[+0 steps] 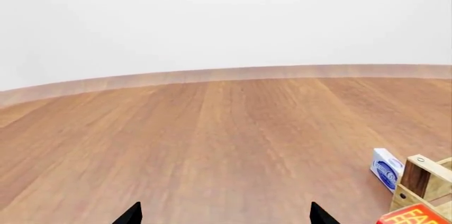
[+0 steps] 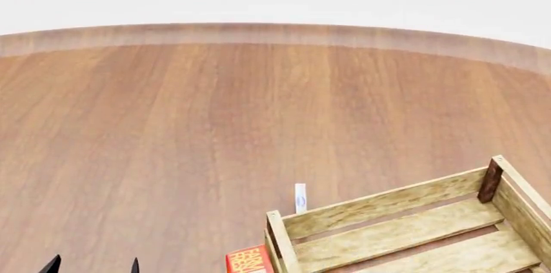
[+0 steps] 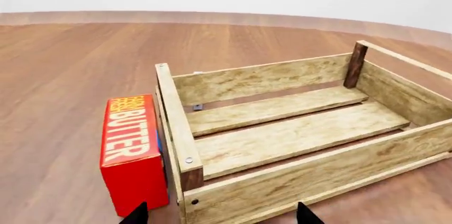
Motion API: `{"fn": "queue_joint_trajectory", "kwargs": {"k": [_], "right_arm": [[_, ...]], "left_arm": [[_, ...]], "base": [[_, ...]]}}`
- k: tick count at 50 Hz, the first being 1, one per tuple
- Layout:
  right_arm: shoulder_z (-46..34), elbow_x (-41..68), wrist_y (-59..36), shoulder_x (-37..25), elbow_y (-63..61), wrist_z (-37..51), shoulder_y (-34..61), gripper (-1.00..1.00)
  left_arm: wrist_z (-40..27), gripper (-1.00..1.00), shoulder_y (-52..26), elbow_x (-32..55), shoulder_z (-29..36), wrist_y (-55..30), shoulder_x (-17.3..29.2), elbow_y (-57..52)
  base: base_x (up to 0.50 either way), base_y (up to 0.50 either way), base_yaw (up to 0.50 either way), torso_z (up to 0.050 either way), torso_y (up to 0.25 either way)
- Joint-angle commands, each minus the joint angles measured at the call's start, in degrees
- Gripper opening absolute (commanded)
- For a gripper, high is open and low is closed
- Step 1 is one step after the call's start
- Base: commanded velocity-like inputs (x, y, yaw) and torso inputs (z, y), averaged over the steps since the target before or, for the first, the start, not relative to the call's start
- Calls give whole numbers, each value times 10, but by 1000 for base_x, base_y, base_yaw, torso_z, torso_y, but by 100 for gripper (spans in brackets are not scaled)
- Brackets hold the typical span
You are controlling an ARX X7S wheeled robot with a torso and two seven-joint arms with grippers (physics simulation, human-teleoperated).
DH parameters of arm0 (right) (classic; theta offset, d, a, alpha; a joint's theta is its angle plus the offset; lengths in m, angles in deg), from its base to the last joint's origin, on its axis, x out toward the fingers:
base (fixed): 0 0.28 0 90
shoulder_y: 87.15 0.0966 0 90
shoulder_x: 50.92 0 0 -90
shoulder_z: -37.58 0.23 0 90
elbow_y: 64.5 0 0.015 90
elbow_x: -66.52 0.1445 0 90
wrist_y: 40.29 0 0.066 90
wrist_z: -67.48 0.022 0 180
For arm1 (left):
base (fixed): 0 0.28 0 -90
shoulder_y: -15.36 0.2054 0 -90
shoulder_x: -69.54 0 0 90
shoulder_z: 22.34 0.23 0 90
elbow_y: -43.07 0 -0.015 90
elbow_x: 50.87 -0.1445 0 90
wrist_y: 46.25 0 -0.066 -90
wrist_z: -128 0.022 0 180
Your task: Pick up the tomato sauce, and put it in the wooden tray.
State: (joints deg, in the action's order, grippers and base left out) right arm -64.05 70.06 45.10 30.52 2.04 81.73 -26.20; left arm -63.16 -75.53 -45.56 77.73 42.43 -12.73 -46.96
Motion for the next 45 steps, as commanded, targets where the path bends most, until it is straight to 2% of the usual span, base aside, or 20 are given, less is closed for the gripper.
{"fn": "queue_joint_trajectory", "kwargs": {"k": [1,45], "right_arm": [[-1,9,-7,2,36,2,6,100],[-5,38,25,-2,121,34,17,100]], "left_arm": [[1,100,4,3,3,-1,2,-10],[-19,100,0,17,18,0,15,-9]], "base": [[0,0,0,0,0],[0,0,0,0,0]]}}
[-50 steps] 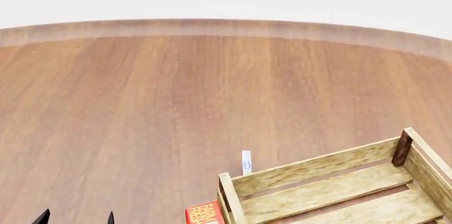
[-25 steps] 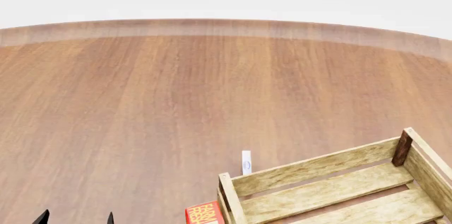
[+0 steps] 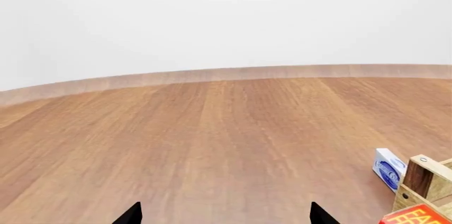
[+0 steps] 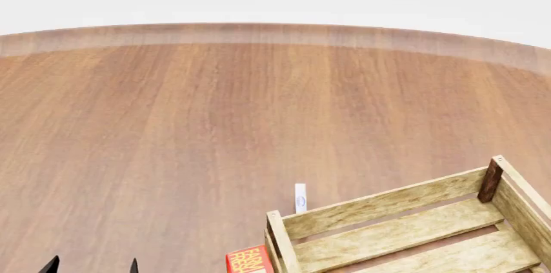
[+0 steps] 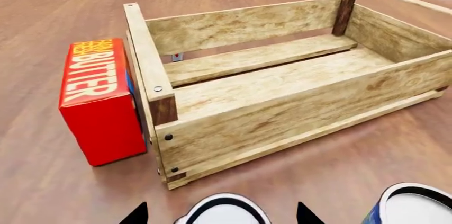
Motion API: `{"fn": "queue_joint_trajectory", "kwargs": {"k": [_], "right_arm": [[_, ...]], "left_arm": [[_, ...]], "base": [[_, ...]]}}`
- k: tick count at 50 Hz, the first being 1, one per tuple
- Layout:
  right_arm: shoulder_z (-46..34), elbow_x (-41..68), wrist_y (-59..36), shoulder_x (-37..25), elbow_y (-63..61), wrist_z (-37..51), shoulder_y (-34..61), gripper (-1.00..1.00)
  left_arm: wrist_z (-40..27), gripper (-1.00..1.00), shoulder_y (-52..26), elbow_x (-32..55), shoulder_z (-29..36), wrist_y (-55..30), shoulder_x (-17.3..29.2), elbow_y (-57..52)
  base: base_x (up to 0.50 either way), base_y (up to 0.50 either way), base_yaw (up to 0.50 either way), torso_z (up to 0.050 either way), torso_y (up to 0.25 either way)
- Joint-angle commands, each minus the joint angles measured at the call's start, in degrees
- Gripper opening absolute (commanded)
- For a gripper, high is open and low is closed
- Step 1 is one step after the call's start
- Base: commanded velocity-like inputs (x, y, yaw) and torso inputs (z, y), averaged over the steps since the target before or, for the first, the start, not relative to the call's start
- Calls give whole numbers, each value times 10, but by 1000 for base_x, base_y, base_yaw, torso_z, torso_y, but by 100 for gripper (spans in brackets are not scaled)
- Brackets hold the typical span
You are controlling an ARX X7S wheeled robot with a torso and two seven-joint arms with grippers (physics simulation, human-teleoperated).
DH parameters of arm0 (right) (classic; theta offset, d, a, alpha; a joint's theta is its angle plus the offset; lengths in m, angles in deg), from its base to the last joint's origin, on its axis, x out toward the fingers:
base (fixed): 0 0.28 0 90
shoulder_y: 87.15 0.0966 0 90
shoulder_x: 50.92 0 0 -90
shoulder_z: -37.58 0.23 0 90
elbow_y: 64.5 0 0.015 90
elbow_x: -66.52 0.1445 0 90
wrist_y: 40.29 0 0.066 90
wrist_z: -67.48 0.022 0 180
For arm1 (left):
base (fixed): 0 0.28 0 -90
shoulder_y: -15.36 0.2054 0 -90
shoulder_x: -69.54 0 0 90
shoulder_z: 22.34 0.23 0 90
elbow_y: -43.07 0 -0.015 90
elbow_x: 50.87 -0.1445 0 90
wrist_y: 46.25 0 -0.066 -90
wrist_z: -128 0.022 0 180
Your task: Pick up the tomato sauce, and put it in the wooden tray.
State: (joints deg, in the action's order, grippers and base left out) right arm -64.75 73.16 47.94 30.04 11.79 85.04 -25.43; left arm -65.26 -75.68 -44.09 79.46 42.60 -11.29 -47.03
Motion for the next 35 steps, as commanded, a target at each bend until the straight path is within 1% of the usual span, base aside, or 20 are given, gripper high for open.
{"fn": "queue_joint_trajectory", "kwargs": {"k": [1,12,29,35], "right_arm": [[0,6,-6,3,31,1,13,100],[-17,1,-15,-2,54,-1,23,100],[-8,36,-25,2,85,2,41,100],[-16,33,-31,-1,94,1,49,100]], "left_arm": [[1,100,2,2,2,-3,1,-9],[-1,100,0,5,5,0,5,-6],[-7,100,0,9,11,3,9,-6],[-9,100,0,12,12,3,10,-6]], "base": [[0,0,0,0,0],[0,0,0,0,0],[0,0,0,0,0],[0,0,0,0,0]]}}
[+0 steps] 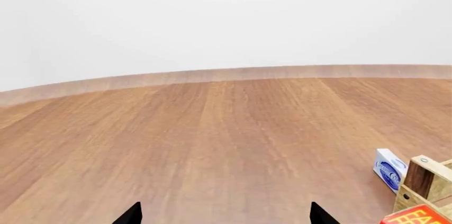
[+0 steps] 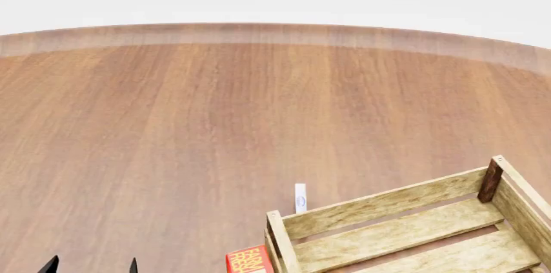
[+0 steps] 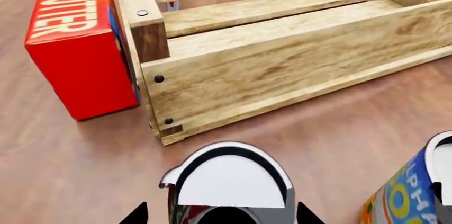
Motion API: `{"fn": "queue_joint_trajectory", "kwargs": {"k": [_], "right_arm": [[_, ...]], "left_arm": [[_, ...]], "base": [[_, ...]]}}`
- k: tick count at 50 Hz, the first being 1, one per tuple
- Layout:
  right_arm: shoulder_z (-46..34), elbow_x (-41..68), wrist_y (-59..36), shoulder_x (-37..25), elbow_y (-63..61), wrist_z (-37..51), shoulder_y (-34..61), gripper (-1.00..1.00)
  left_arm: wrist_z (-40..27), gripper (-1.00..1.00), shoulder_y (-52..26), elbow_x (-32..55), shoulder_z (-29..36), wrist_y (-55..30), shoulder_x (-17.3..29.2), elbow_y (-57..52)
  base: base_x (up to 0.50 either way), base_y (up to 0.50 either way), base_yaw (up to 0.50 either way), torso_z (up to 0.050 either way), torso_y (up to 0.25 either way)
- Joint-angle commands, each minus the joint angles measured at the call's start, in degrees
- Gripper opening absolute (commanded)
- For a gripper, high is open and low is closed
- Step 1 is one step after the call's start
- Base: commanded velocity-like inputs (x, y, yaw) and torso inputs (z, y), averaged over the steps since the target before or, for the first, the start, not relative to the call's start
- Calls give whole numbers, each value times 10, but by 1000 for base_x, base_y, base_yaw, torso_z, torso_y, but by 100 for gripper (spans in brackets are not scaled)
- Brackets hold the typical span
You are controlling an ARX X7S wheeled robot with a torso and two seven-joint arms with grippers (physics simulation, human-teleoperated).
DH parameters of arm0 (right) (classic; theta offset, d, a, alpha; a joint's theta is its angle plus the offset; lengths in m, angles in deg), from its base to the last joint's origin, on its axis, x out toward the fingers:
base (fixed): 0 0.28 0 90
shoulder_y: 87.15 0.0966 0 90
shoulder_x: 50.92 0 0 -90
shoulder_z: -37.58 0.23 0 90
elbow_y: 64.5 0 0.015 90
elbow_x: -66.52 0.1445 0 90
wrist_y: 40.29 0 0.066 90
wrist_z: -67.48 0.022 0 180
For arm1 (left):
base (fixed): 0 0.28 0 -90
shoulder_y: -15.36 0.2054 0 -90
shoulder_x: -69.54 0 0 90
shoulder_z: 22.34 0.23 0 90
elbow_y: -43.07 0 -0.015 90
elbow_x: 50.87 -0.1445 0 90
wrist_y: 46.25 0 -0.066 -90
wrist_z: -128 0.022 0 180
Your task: Pick up the tomato sauce, and put it in the wooden tray.
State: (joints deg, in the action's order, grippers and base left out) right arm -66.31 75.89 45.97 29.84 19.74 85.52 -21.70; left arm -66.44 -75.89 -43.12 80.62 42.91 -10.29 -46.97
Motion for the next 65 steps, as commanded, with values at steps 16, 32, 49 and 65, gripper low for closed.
{"fn": "queue_joint_trajectory", "kwargs": {"k": [16,32,49,65], "right_arm": [[-3,8,-3,-3,22,5,19,100],[-7,3,2,-7,28,20,21,-100],[-32,-70,96,-39,-108,55,-52,-100],[-14,-95,64,-65,-303,74,-47,-100]], "left_arm": [[-2,100,1,5,6,1,4,-6],[-6,100,1,8,11,2,8,-7],[-11,100,-1,12,15,1,11,-7],[-13,100,-1,18,19,2,15,-8]], "base": [[0,0,0,0,0],[0,0,0,0,0],[0,0,0,0,0],[0,0,0,0,0]]}}
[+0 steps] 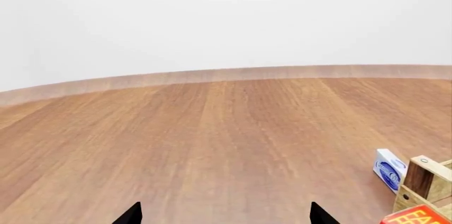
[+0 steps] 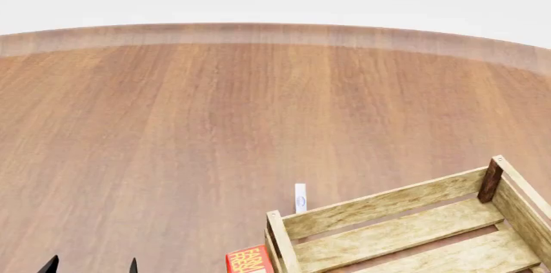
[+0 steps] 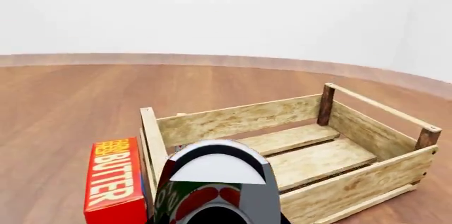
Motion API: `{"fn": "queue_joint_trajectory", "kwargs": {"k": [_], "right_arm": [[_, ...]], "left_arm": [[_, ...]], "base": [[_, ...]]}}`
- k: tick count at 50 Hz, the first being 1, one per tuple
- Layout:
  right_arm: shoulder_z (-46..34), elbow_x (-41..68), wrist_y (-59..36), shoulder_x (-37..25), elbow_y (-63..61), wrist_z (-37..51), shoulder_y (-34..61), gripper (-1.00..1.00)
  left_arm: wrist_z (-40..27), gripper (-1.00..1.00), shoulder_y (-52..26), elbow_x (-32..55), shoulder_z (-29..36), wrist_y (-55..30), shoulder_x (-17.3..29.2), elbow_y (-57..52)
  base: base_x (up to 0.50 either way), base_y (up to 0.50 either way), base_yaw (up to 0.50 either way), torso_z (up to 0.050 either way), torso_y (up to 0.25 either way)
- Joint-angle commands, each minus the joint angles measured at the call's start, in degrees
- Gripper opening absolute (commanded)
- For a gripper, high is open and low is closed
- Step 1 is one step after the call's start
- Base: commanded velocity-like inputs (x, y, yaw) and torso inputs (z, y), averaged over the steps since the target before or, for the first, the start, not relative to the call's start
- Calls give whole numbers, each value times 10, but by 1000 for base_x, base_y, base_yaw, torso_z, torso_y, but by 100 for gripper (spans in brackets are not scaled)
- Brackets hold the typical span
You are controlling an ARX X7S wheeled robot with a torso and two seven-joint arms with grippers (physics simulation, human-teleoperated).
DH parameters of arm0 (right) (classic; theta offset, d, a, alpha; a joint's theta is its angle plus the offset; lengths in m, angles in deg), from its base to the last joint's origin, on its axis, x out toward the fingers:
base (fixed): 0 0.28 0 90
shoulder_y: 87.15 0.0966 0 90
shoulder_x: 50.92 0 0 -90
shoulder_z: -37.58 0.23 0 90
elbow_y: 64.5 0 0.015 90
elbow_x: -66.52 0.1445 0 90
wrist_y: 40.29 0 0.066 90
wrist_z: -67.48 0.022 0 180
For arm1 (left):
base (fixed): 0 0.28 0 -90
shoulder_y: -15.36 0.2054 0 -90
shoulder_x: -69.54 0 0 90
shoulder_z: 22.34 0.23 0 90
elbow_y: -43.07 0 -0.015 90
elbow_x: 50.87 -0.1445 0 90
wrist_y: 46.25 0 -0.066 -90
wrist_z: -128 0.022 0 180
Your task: Pick up the tomato sauce, and put it in the wooden tray.
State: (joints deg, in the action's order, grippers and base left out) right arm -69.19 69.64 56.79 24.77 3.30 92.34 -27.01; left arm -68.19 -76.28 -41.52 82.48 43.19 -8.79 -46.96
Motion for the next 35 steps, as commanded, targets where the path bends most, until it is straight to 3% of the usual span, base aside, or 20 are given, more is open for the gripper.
{"fn": "queue_joint_trajectory", "kwargs": {"k": [1,23,35], "right_arm": [[17,-27,-64,-15,-156,3,18,-100],[63,-15,-292,6,-214,18,265,-100],[99,7,-386,14,-167,25,399,-100]], "left_arm": [[4,100,4,2,1,-1,0,-10],[0,100,1,5,7,1,5,-9],[-3,100,1,7,10,0,7,-9]], "base": [[0,0,0,0,0],[0,0,0,0,0],[0,0,0,0,0]]}}
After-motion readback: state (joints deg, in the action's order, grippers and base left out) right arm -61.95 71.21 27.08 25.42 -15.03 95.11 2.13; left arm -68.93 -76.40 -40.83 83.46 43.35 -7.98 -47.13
